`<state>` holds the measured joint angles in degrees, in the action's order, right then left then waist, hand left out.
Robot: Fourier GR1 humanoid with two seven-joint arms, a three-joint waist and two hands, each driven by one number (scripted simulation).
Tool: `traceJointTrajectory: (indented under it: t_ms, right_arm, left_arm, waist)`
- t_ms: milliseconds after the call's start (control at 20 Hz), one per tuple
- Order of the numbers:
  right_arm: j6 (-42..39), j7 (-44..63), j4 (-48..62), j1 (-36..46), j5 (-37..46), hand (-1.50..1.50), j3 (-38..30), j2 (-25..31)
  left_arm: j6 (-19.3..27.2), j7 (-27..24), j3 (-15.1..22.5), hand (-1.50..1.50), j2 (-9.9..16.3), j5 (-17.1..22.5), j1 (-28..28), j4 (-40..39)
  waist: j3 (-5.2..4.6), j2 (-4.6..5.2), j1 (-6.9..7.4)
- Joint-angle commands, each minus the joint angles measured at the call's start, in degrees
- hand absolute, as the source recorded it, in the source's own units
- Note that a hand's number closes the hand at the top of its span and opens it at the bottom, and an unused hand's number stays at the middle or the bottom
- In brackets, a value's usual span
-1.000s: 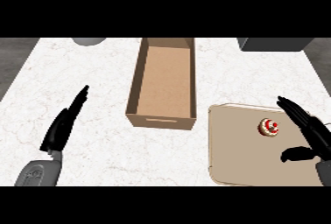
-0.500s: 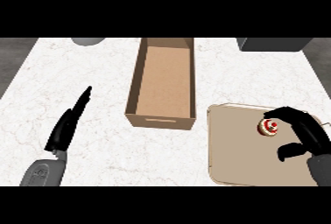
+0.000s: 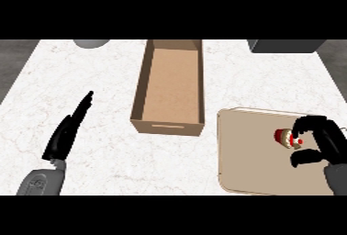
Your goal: Pick the cupcake from the tray and place it in the cardboard box
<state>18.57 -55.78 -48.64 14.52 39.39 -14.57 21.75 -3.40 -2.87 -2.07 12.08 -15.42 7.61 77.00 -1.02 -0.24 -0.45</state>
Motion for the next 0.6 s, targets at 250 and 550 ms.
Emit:
traceJointTrajectory:
  t_ms: [250, 550]
  right_arm:
    - [6.0, 21.9, -1.9, 5.2, 18.1, 1.50, 13.2, -14.6]
    - [0.3, 36.0, -3.7, 11.1, 28.7, 1.50, 18.2, -20.2]
  left_arm:
    - [-1.3, 0.1, 2.0, 0.00, -0.6, -0.8, 2.1, -0.5]
    - [-1.7, 0.1, 3.4, 0.00, -1.2, -1.5, 3.5, -0.7]
  waist:
    - [-0.08, 1.09, 6.04]
    - [-0.17, 0.48, 7.63]
